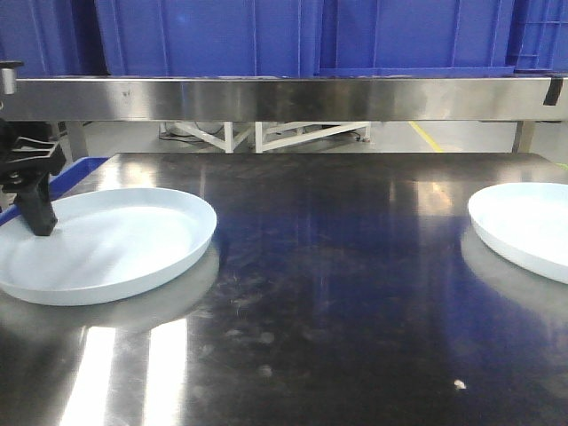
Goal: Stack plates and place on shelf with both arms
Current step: 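Lower the left gripper to the rim of the plate near it, then grasp the plate rim with the left gripper and lift it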
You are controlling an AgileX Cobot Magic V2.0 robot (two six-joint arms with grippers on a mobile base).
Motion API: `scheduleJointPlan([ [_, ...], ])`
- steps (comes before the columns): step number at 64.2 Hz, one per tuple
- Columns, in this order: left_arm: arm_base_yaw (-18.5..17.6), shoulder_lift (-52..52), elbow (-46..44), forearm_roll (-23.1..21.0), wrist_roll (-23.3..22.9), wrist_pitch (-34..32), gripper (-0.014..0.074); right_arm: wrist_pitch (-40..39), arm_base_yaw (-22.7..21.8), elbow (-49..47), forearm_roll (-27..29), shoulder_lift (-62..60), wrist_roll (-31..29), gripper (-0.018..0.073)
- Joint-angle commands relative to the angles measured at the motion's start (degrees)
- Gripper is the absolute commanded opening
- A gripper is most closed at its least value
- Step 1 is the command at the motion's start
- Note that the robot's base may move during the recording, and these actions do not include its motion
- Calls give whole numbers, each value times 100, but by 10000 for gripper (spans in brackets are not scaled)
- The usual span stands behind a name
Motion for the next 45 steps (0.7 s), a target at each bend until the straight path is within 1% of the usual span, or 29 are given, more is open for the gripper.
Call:
scheduleJointPlan([
  [1,-29,-120,-147,5,-65,-206,528,-434,20,-221,-95,20,-5,557],
  [10,-29,-107,-147,5,-65,-194,526,-428,20,-221,-95,20,-5,557],
  [13,-29,-107,-147,5,-65,-172,511,-428,20,-221,-95,20,-5,557],
  [17,-29,-107,-147,5,-65,-123,411,-428,20,-221,-95,20,-5,557],
  [25,-29,-107,-147,5,-65,-85,61,-428,20,-221,-95,20,-5,557],
  [27,-29,-107,-147,5,-65,-85,111,-428,20,-221,-95,20,-5,557],
  [28,-29,-107,-147,5,-65,-85,120,-428,20,-221,-95,20,-5,557],
  [35,-29,-189,-182,5,-65,-25,99,-428,20,-221,-95,20,-5,557],
  [45,-29,-450,-331,-64,-65,119,100,-421,20,-221,-95,20,-5,557],
])
